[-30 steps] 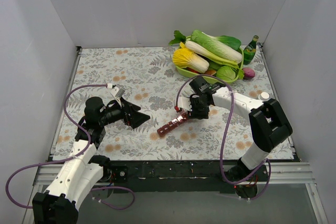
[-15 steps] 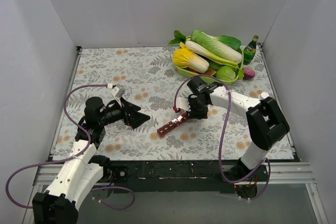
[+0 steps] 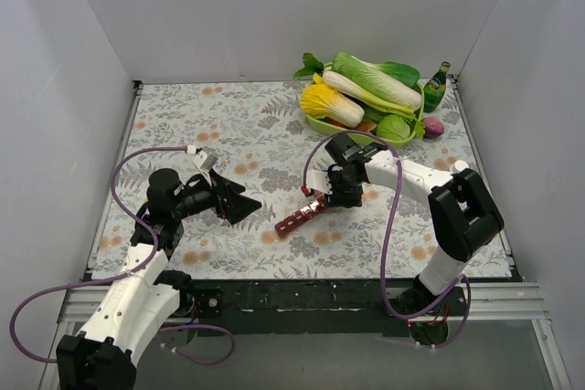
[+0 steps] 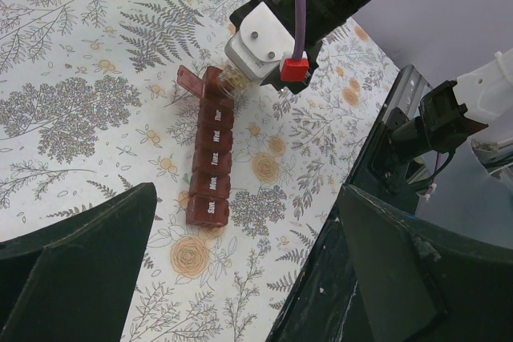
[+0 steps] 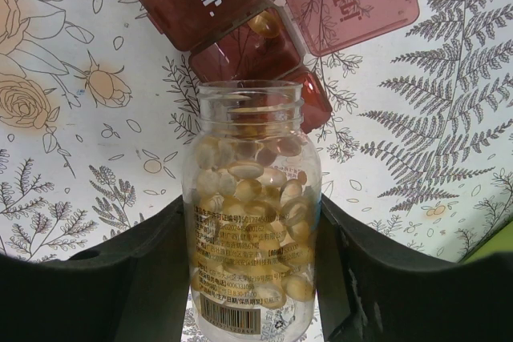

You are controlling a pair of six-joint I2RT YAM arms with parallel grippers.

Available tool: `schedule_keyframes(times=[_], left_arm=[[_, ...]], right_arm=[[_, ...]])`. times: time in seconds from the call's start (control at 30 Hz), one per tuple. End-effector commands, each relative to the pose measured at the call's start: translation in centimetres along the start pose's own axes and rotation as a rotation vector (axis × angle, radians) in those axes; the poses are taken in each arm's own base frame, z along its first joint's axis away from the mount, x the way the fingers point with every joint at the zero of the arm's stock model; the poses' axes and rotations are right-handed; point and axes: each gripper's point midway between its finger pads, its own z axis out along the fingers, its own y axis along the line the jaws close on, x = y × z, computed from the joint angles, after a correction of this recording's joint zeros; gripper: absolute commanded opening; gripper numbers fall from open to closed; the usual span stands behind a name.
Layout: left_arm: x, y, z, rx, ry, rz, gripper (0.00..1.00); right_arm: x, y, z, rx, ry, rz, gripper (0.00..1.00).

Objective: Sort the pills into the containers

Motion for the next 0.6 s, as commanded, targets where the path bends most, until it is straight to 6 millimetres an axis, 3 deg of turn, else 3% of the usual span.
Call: schedule_keyframes(times=[0.0, 0.57], left_arm=[[0.02, -0.28, 0.02, 0.018, -0.003, 0.022, 0.98], [-0.03, -0.33, -0.01, 0.019, -0.005, 0.025, 0.98]], right_arm=[[-0.68, -0.62, -0.75, 0.006, -0.001, -0.018, 0.01], [-0.68, -0.28, -0.76, -0.014, 0.023, -0.024, 0.01]])
